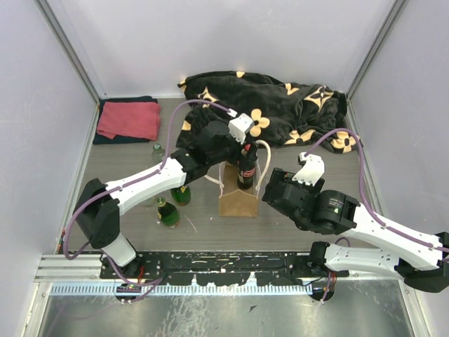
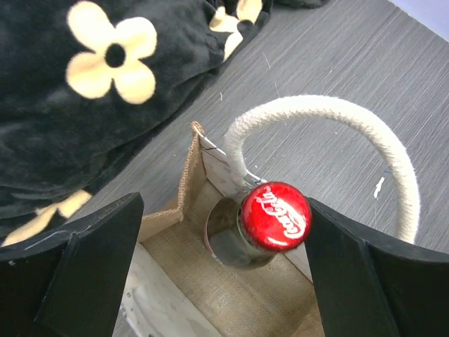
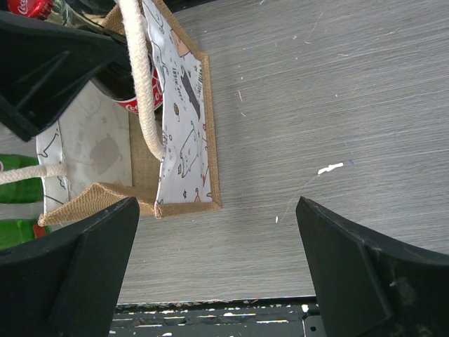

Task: Place the beverage into the canvas bag

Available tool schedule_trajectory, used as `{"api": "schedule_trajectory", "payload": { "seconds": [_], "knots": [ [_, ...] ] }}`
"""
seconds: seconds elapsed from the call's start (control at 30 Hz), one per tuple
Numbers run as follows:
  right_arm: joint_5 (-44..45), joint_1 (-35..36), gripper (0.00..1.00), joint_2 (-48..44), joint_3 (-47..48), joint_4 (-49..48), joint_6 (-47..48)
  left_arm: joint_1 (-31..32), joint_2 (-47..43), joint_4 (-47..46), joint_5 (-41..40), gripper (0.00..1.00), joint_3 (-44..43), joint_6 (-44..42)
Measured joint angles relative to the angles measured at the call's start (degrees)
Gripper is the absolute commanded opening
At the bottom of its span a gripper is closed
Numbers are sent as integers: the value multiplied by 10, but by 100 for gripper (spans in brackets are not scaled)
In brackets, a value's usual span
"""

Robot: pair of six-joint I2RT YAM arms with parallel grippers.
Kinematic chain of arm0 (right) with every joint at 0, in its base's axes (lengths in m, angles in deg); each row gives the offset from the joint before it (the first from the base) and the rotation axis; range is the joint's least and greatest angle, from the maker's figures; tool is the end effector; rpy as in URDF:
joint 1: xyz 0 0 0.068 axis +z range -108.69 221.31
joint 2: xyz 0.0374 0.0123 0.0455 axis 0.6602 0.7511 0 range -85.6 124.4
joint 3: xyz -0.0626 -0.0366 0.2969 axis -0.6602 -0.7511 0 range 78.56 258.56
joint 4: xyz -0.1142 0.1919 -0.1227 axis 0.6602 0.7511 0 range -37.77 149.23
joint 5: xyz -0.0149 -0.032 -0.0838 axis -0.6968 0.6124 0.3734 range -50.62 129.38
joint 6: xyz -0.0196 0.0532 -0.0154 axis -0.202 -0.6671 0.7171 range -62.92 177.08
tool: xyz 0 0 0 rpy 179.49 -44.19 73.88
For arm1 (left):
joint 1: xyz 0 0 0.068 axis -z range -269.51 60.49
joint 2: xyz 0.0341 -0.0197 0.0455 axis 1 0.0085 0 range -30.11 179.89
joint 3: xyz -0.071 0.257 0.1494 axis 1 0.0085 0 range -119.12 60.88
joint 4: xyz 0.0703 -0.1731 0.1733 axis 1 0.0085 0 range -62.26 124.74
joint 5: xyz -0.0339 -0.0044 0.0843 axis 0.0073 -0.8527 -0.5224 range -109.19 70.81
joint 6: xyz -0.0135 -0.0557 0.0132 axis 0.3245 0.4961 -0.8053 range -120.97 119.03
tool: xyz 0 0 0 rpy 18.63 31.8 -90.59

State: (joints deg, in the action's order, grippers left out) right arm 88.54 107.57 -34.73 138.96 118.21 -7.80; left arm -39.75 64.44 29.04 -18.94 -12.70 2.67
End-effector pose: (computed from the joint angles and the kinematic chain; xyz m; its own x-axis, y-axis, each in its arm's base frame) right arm 0.0750 0.0905 0.3582 -0.5320 0.2612 -0.8055 0.1212 0.9649 0.2329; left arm 0.2552 -0.3018 0.3371 -0.2928 0.2479 -0.9235 0.7490 0.6599 -0.0604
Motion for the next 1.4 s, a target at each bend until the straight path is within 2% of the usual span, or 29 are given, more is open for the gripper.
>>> {"api": "schedule_trajectory", "payload": {
  "seconds": [0.33, 0.53, 0.67, 0.8, 1.0, 1.2, 1.27, 1.4],
  "knots": [
    [0, 0, 100, 0, -12, -1, -2, -22, -93, 63, -25, 100, 0, 16],
    [-2, 0, 100, -19, -21, 3, -13, -63, -183, 120, -37, 98, 4, 25],
    [-2, 0, 100, -38, -22, 6, -17, -104, -316, 130, -40, 98, 77, 14],
    [-2, 0, 100, -44, -23, 14, -20, -114, -437, 161, -36, 98, 163, 0],
    [-2, 0, 100, -48, -25, 30, -30, -114, -547, 242, -33, 98, 248, 12],
    [-2, 0, 100, -60, -30, 41, -41, -115, -661, 318, -33, 98, 288, 32],
    [-2, 0, 100, -63, -32, 44, -44, -116, -688, 331, -30, 100, 301, 35],
    [-2, 0, 100, -66, -38, 46, -50, -117, -706, 351, -6, 97, 317, 37]
  ]
}}
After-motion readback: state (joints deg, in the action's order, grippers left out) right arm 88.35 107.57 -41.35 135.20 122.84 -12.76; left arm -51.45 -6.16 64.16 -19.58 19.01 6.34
